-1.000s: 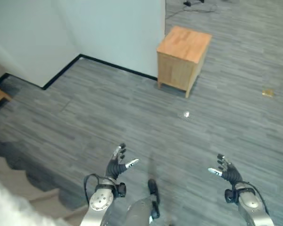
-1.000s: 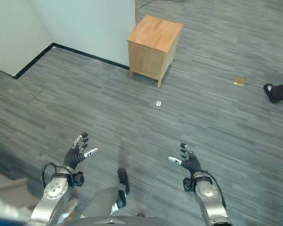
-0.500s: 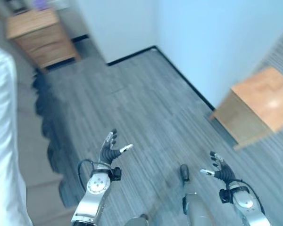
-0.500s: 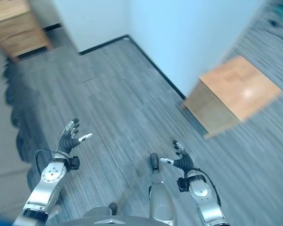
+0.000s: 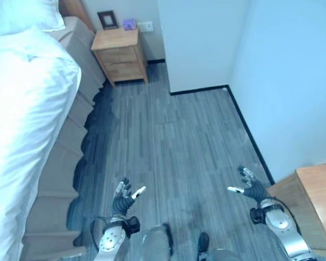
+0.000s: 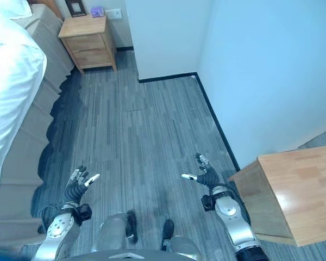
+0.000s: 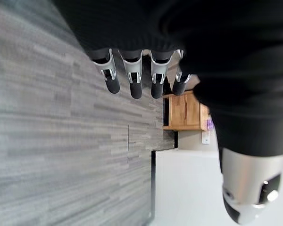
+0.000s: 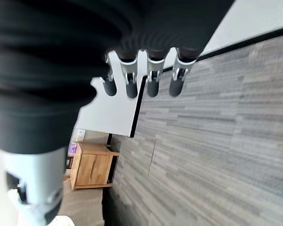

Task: Making the bed.

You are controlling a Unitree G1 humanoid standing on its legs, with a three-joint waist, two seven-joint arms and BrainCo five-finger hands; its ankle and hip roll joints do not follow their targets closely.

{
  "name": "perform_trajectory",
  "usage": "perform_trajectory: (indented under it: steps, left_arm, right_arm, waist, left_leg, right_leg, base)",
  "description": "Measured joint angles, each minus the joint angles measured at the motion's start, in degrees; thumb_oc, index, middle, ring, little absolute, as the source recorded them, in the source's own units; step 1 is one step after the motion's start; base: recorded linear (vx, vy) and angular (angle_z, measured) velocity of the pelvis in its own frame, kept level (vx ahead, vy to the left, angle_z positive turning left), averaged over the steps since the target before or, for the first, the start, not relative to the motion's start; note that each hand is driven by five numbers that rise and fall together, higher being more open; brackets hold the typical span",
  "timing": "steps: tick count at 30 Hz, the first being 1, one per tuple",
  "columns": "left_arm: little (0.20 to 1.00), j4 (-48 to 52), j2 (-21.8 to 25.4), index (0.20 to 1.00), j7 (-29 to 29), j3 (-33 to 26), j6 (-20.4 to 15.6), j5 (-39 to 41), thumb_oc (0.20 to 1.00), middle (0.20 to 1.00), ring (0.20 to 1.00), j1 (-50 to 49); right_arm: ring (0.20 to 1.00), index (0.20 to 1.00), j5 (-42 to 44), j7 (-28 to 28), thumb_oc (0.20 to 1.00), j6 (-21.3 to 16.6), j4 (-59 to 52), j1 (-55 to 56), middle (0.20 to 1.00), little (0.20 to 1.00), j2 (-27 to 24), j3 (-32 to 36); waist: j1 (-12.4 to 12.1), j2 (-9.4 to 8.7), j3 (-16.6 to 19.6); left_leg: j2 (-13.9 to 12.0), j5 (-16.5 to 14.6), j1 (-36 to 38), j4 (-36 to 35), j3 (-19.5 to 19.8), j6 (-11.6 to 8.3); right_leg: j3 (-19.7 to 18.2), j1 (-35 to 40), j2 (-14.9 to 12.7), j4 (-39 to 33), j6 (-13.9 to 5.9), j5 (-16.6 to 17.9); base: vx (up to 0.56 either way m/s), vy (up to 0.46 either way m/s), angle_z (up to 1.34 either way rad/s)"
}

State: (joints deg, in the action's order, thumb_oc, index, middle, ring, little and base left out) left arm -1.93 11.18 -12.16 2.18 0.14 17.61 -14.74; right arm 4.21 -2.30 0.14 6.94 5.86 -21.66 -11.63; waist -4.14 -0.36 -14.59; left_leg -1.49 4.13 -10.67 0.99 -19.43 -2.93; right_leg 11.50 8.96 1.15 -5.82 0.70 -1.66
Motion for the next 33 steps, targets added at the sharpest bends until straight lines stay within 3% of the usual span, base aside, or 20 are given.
perform_trajectory:
  steps: [3, 6, 7, 8, 9, 10, 11, 12, 13, 14, 15, 17, 20, 22, 23, 24, 25, 28, 29, 33]
  left_arm:
    - [1.000, -0.07, 0.11, 1.000, 0.12, 0.38, 0.08, -0.11, 1.000, 1.000, 1.000, 1.15]
    - [1.000, 0.13, 0.13, 1.000, 0.09, 0.36, 0.16, -0.27, 1.000, 1.000, 1.000, -0.38]
    - [1.000, -0.07, 0.08, 1.000, 0.02, 0.41, 0.53, -0.28, 1.000, 1.000, 1.000, -0.56]
    - [1.000, -0.06, -0.07, 1.000, 0.00, 0.71, 0.72, -0.26, 1.000, 1.000, 1.000, -0.92]
    - [1.000, -0.01, 0.33, 1.000, 0.05, 1.16, 0.74, -0.29, 1.000, 1.000, 1.000, -0.78]
    - [1.000, 0.06, 0.68, 1.000, -0.05, 2.39, 1.36, -0.40, 1.000, 1.000, 1.000, 0.93]
    - [1.000, 0.06, 1.49, 1.000, 0.08, 3.03, 1.48, -0.42, 1.000, 1.000, 1.000, 1.23]
    - [1.000, -0.02, 2.74, 1.000, 0.01, 3.45, 1.75, -0.44, 1.000, 1.000, 1.000, 2.50]
    - [1.000, 0.10, 3.86, 1.000, -0.12, 4.34, 1.74, -0.55, 1.000, 1.000, 1.000, 3.94]
    - [1.000, -0.13, 4.96, 1.000, -0.22, 4.41, 1.82, -0.56, 1.000, 1.000, 1.000, 4.58]
    - [1.000, -0.11, 5.65, 1.000, -0.03, 3.94, 1.72, -0.57, 1.000, 1.000, 1.000, 5.61]
    - [1.000, -0.14, 6.57, 1.000, -0.20, 3.89, 1.72, -0.56, 1.000, 1.000, 1.000, 6.29]
    - [1.000, -0.15, 7.67, 1.000, -0.73, 3.12, 1.76, -0.49, 1.000, 1.000, 1.000, 5.10]
    - [1.000, -0.50, 8.69, 1.000, -0.59, 2.90, 1.78, -0.41, 1.000, 1.000, 1.000, 3.24]
    - [1.000, -0.11, 9.62, 1.000, -0.28, 3.11, 1.75, -0.43, 1.000, 1.000, 1.000, 2.34]
    - [1.000, -0.03, 9.72, 1.000, 0.13, 2.99, 1.70, -0.46, 1.000, 1.000, 1.000, 1.60]
    - [1.000, -0.34, 8.59, 1.000, 0.09, 3.15, 1.84, -0.57, 1.000, 1.000, 1.000, -0.65]
    - [1.000, -0.35, 5.20, 1.000, 0.15, 3.30, 1.80, -0.57, 1.000, 1.000, 1.000, -0.98]
    - [1.000, -0.31, 3.50, 1.000, 1.18, 3.68, 1.75, -0.57, 1.000, 1.000, 1.000, -1.34]
    - [1.000, -5.84, 4.28, 1.000, 1.12, 1.26, 3.00, -0.87, 1.000, 1.000, 1.000, 1.87]
  right_arm:
    - [1.000, 1.000, -1.95, -0.15, 1.000, 0.47, 0.27, 1.31, 1.000, 1.000, 0.14, -0.26]
    - [1.000, 1.000, -2.25, -0.19, 1.000, 0.62, 0.24, 1.13, 1.000, 1.000, 0.13, -0.41]
    - [1.000, 1.000, -3.19, -0.25, 1.000, 0.72, 0.36, 1.24, 1.000, 1.000, 0.50, -0.30]
    - [1.000, 1.000, -3.79, -0.21, 1.000, 0.76, 0.72, 1.51, 1.000, 1.000, 0.50, -0.97]
    - [1.000, 1.000, -4.06, -0.21, 1.000, 0.80, 0.68, 2.34, 1.000, 1.000, 0.95, -1.33]
    - [1.000, 1.000, -4.20, -0.19, 1.000, 0.83, -1.02, 4.15, 1.000, 1.000, 0.86, -2.29]
    - [1.000, 1.000, -4.20, -0.17, 1.000, 0.80, -2.37, 5.68, 1.000, 1.000, 1.08, -2.56]
    - [1.000, 1.000, -4.22, -0.14, 1.000, 0.83, -2.78, 6.41, 1.000, 1.000, 2.07, -2.70]
    - [1.000, 1.000, -4.25, -0.25, 1.000, 0.61, -2.36, 5.78, 1.000, 1.000, 2.94, -2.58]
    - [1.000, 1.000, -4.24, -0.30, 1.000, 0.64, -1.89, 5.27, 1.000, 1.000, 3.36, -2.66]
    - [1.000, 1.000, -4.26, -0.71, 1.000, 0.60, -1.60, 4.84, 1.000, 1.000, 3.52, -2.04]
    - [1.000, 1.000, -4.16, -1.39, 1.000, 0.60, -1.76, 4.89, 1.000, 1.000, 3.59, -0.83]
    - [1.000, 1.000, -3.35, -2.33, 1.000, 0.56, 0.08, 3.94, 1.000, 1.000, 4.76, 0.22]
    - [1.000, 1.000, -2.14, -2.52, 1.000, 0.34, 0.84, 4.00, 1.000, 1.000, 5.44, 0.53]
    - [1.000, 1.000, -1.45, -2.59, 1.000, 0.24, 0.66, 5.28, 1.000, 1.000, 5.88, 0.94]
    - [1.000, 1.000, -1.37, -2.61, 1.000, 0.34, 1.04, 5.85, 1.000, 1.000, 6.00, 1.26]
    - [1.000, 1.000, -1.37, -2.78, 1.000, 0.33, 1.23, 6.40, 1.000, 1.000, 6.10, 2.24]
    - [1.000, 1.000, -1.38, -3.35, 1.000, 0.40, 2.59, 5.14, 1.000, 1.000, 5.67, 2.27]
    - [1.000, 1.000, -1.39, -3.37, 1.000, 0.34, 2.51, 6.69, 1.000, 1.000, 4.68, 2.24]
    - [1.000, 1.000, -0.86, -3.55, 1.000, 2.24, 13.11, 4.16, 1.000, 1.000, 4.73, 3.83]
  waist:
    - [1.84, 0.06, 0.77]
    - [1.92, -0.71, 2.08]
    - [2.36, -1.23, 1.91]
    - [2.29, -0.75, 2.33]
    - [2.31, -0.65, 2.58]
    - [2.85, 0.04, 2.53]
    - [3.79, -0.31, 2.61]
    - [5.13, -2.05, 2.59]
    - [6.00, -2.33, 2.14]
    - [6.57, -2.43, 2.10]
    - [5.86, -1.66, 1.70]
    - [5.85, -1.30, 1.49]
    - [5.54, -1.77, 1.45]
    - [6.23, -2.65, 1.85]
    - [6.81, -4.34, 2.70]
    - [6.46, -5.45, 2.88]
    - [5.65, -4.28, 3.27]
    - [5.95, -2.73, 3.49]
    - [7.04, -0.35, 4.50]
    - [7.02, -2.02, 6.05]
  left_leg:
    - [-0.49, 0.19, 0.03, -2.30, -7.24, 0.11]
    - [-1.18, -0.01, 3.67, -2.93, -9.85, 0.47]
    - [-0.05, 1.46, 6.41, -4.52, -9.60, 2.60]
    - [0.05, 2.07, 8.97, -6.66, -8.25, 6.15]
    - [0.24, 1.44, 10.12, -6.19, -8.40, 7.31]
    - [-0.73, 0.37, 11.91, -5.37, -5.44, 8.58]
    - [0.22, -0.11, 13.21, -6.19, -2.58, 8.87]
    - [2.05, -0.95, 14.73, -6.19, -0.73, 9.48]
    - [2.15, -2.20, 15.29, -5.86, 1.29, 9.58]
    - [2.21, -2.23, 15.21, -5.52, 2.55, 9.63]
    - [2.18, -3.30, 16.06, -5.30, 4.57, 9.79]
    - [2.27, -4.16, 16.11, -4.46, 8.65, 8.38]
    - [2.28, -5.65, 17.19, -4.48, 11.41, 6.14]
    - [2.45, -6.78, 17.94, -4.10, 15.54, 4.59]
    - [3.30, -7.49, 18.11, -4.00, 17.26, 3.72]
    - [3.75, -8.22, 19.05, -4.13, 18.29, 2.62]
    - [2.11, -9.12, 19.93, -4.26, 18.07, 1.29]
    - [-0.47, -9.02, 20.19, -4.96, 14.63, 1.22]
    - [-1.39, -8.82, 22.33, -6.05, 13.13, 0.72]
    - [-1.02, -8.84, 21.43, -6.41, 10.49, 0.92]
  right_leg:
    - [4.05, 3.41, 1.20, 0.00, 0.90, -3.16]
    - [4.16, 6.79, 1.14, 0.18, -1.97, -6.03]
    - [4.29, 9.08, 0.47, 0.91, -3.12, -6.82]
    - [4.57, 8.66, -0.08, 5.93, -4.44, -7.78]
    - [5.38, 7.50, -0.13, 11.09, -5.17, -7.80]
    - [9.17, -4.88, -5.53, 40.93, -8.23, -6.21]
    - [9.20, -9.93, -9.13, 51.68, -9.54, -3.41]
    - [7.98, -14.66, -12.75, 58.31, -9.85, -4.29]
    - [3.04, -19.44, -12.41, 59.80, -9.00, -5.86]
    - [-0.22, -21.93, -11.58, 58.94, -8.44, -6.14]
    - [-1.29, -26.71, -13.50, 52.88, -8.56, -6.05]
    - [-1.24, -25.28, -14.81, 36.13, -7.99, -4.89]
    - [-6.00, -19.79, -11.71, 11.58, -7.69, -0.67]
    - [-14.10, -15.14, -8.59, 2.38, -7.70, 3.16]
    - [-15.31, -12.91, -8.50, -0.23, -7.02, 3.08]
    - [-15.19, -12.28, -9.01, 0.06, -6.91, 8.69]
    - [-13.50, -11.31, -7.67, -0.12, -6.02, 11.07]
    - [-12.38, -11.04, -5.32, 0.10, -4.42, 11.63]
    - [-11.91, -9.43, -4.74, -0.24, -4.24, 10.83]
    - [-10.76, -10.01, -5.32, 0.12, -4.29, 9.91]
  base:
    - [0.27, -0.023, 0.57]
    - [0.39, 0.059, 0.11]
    - [0.29, 0.079, -0.07]
    - [0.35, 0.112, -0.01]
    - [0.32, 0.115, 0.17]
    - [0.20, 0.024, 0.55]
    - [0.13, -0.021, 1.07]
    - [0.12, -0.050, 1.15]
    - [0.12, -0.044, 1.15]
    - [0.23, -0.139, 1.25]
    - [0.22, -0.209, 1.40]
    - [0.18, -0.179, 1.54]
    - [0.15, -0.116, 1.09]
    - [0.11, -0.113, 1.02]
    - [0.09, -0.093, 1.18]
    - [0.07, -0.111, 0.90]
    - [0.06, -0.094, 0.40]
    - [0.05, -0.053, 0.09]
    - [0.03, -0.044, 0.02]
    - [-0.04, 0.048, 0.16]
